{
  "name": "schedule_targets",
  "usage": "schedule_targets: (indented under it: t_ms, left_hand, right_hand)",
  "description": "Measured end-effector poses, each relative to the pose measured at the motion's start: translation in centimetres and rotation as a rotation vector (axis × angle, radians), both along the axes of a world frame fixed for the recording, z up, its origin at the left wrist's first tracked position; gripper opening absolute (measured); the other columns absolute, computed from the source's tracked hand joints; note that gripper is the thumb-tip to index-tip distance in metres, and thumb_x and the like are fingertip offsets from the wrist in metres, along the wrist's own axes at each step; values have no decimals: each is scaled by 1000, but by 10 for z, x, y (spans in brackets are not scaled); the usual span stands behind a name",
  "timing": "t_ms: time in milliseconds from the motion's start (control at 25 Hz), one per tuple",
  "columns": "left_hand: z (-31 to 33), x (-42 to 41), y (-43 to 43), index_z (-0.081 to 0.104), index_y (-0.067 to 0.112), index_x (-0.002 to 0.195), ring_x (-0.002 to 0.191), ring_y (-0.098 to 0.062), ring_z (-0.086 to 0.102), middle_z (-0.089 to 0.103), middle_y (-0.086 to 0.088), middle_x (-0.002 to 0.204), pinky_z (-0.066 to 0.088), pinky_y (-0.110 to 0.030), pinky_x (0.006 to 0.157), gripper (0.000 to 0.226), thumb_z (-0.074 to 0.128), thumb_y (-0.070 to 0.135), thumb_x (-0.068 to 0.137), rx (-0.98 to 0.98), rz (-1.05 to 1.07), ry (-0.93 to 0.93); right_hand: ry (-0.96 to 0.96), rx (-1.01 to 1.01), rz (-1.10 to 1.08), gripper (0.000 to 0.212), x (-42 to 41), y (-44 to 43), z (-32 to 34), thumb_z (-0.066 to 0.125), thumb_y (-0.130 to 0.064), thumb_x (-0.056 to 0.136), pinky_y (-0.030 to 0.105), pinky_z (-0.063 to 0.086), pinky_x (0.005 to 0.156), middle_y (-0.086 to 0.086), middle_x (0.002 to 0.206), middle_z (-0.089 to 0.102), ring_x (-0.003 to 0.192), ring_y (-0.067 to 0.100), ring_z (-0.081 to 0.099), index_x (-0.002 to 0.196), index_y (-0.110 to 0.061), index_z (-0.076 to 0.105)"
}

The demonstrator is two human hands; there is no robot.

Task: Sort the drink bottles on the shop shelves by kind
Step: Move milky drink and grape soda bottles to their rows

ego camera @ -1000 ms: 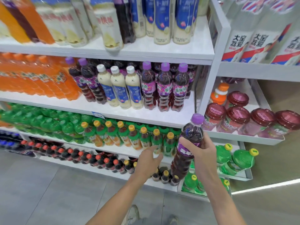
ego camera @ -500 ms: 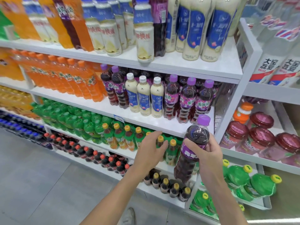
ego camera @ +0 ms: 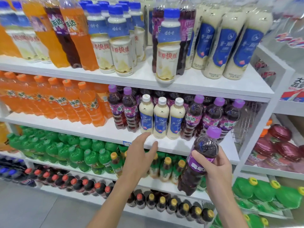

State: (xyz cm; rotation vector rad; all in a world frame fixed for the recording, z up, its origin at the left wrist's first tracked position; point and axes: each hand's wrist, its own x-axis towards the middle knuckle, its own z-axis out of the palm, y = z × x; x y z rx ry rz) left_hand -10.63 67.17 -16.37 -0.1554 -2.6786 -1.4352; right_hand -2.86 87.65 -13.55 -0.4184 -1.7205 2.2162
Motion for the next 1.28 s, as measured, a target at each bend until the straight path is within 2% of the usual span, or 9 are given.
schedule_targets:
  t_ms: [80, 200, 280, 400, 560, 840, 1040, 1200, 1280]
  left_hand:
    - [-2, -15, -13, 56, 26, 144, 129, 1, 49, 53, 19, 141, 38, -21, 108, 45, 64, 37, 100, 24, -18, 0]
    - [-7, -29, -22, 55, 31, 145, 132, -7, 53, 53, 18, 148, 46, -40, 111, 48, 61, 46, 100, 84, -11, -29]
    - [-8, -37, -23, 54, 32, 145, 134, -6, 50, 55, 16, 147, 44, -40, 113, 49, 64, 45, 98, 130, 13, -32]
    - [0, -55, -19, 53, 39, 139, 127, -1, 54, 58, 20, 139, 46, -31, 107, 44, 68, 36, 98, 195, 19, 31]
    - [9, -90, -7, 45, 25, 151, 128, 1, 47, 51, 15, 144, 39, -21, 104, 62, 71, 27, 95, 203, 72, 77]
    - [1, -120, 11, 44, 26, 151, 137, -9, 46, 51, 7, 148, 39, -26, 109, 67, 72, 14, 91, 216, 70, 176]
    - [-12, -129, 22, 39, 19, 154, 142, -12, 40, 46, 1, 152, 27, -1, 105, 78, 69, -4, 85, 172, 114, 231]
    - [-27, -130, 26, 32, 11, 157, 146, -20, 38, 43, -6, 154, 37, -35, 118, 80, 71, -1, 88, 81, 144, 308]
    - [-34, -131, 26, 26, 6, 158, 147, -27, 37, 39, -13, 155, 38, -44, 118, 82, 72, 5, 90, -6, 154, 342]
  right_hand:
    - [-19, 15, -29, 41, -6, -16, -1, 84, -17, 66, 39, 54, 86, 6, 101, 78, 89, 18, 69, 105, -21, 76]
    - [-39, 22, -62, 41, -8, -28, -1, 84, -17, 65, 35, 56, 82, 5, 100, 78, 88, 17, 71, 106, -20, 75]
    - [-47, 26, -71, 43, -9, -32, 0, 84, -17, 64, 31, 58, 79, 4, 100, 78, 88, 16, 72, 106, -22, 75]
    - [-56, 22, -89, 47, -12, -28, -2, 84, -17, 62, 29, 58, 77, 4, 103, 79, 90, 17, 73, 108, -23, 76]
    - [-70, 7, -100, 54, -18, -21, -2, 85, -18, 59, 36, 56, 81, 3, 103, 79, 90, 17, 72, 112, -22, 74]
    - [-77, -22, -74, 58, -25, -12, 4, 83, -10, 60, 35, 53, 80, 4, 101, 79, 84, 12, 73, 116, -15, 72]
    - [-81, -7, -51, 54, -29, -9, 3, 84, -11, 59, 37, 53, 82, 4, 100, 79, 86, 13, 73, 112, -17, 74]
    - [-81, -12, -42, 52, -30, -7, 1, 85, -13, 58, 41, 55, 86, 4, 103, 79, 90, 17, 74, 109, -22, 76]
    - [-80, -14, -44, 52, -30, -7, 1, 85, -14, 57, 39, 54, 84, 4, 102, 79, 88, 16, 74, 107, -23, 76]
